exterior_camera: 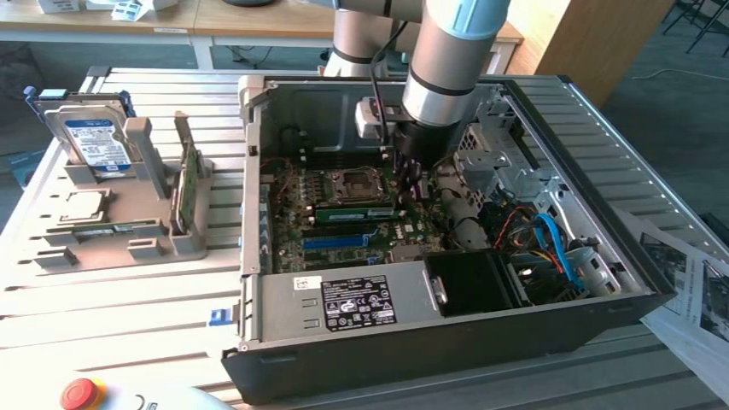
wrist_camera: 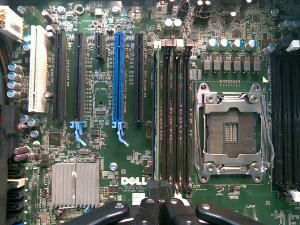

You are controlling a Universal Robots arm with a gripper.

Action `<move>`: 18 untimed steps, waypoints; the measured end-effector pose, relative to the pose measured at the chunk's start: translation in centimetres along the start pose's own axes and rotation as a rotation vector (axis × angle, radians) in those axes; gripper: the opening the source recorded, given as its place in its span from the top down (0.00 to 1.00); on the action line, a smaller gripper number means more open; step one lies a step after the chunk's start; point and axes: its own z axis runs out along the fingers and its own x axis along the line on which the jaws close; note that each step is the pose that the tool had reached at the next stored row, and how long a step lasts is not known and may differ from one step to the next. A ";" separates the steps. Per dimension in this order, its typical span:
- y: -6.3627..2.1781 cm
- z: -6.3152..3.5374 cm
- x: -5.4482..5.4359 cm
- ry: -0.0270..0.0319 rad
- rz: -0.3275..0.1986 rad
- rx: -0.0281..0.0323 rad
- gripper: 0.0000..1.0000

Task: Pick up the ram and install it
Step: 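Press down the ram until it locks into place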

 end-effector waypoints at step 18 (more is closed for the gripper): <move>-0.03 -1.07 0.0 -0.0002 0.000 -0.0014 0.90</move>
